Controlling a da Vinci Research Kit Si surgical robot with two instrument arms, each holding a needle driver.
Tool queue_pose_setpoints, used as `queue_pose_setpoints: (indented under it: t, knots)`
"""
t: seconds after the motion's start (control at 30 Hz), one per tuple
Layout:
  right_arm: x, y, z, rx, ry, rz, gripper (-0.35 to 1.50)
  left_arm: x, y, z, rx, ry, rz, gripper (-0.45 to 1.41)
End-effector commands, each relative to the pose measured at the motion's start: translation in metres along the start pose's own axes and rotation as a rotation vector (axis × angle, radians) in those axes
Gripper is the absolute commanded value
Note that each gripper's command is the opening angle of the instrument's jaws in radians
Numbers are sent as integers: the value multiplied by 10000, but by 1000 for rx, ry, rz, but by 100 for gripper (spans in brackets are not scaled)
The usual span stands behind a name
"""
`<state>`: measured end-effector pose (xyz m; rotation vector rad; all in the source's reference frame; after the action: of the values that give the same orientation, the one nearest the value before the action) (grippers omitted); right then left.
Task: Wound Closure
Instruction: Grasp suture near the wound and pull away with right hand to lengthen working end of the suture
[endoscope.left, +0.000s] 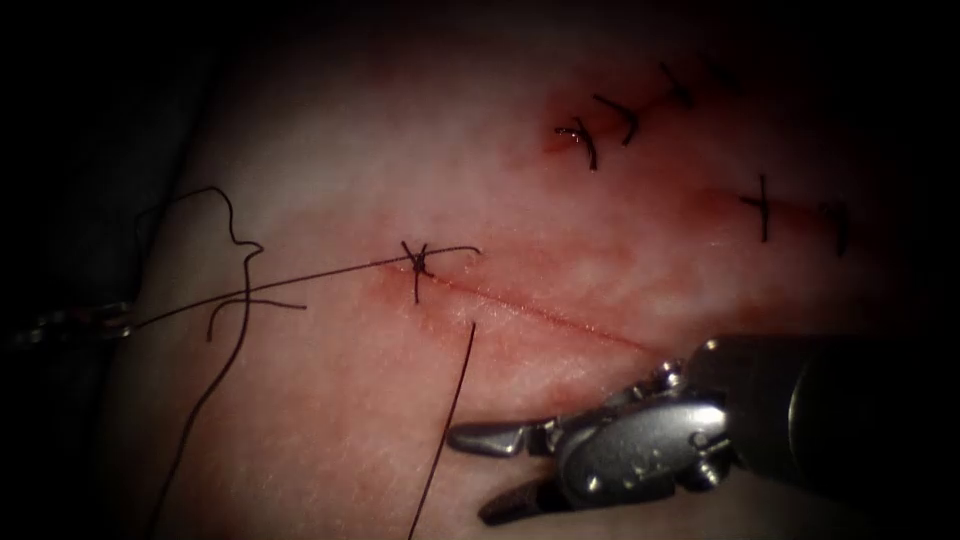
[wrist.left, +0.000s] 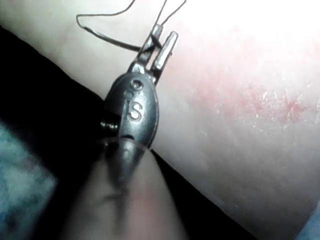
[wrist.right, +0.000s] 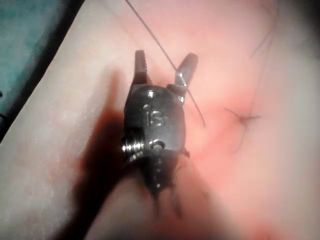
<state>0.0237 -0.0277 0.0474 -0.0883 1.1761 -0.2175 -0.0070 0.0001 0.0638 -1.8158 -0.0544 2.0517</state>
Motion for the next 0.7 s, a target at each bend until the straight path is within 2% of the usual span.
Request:
queue_pose_setpoints:
  t: [0.03,0.23,0.4,0.43,0.5,0.53,0.57,0.7]
  knots:
    - [-22,3,18,-8,-12,-11,133,-8,2,5,1,0,-1,-45]
    - [-66,18,37,-29,-51,-24,135,-8,2,6,1,0,-1,-45]
    - [-89,27,47,-37,-62,-26,121,-8,2,6,1,0,-1,-45]
    - [-91,28,47,-37,-63,-26,113,-8,2,6,1,0,-1,-45]
    - [-95,28,47,-40,-66,-4,64,-8,2,6,1,0,-1,-45]
    - [-96,27,47,-38,-70,7,19,-8,2,6,1,0,-1,-45]
    - [-96,26,46,-30,-75,17,-35,-8,2,6,1,0,-1,-45]
    - [-88,17,45,3,-86,59,-35,-8,2,6,1,0,-1,-45]
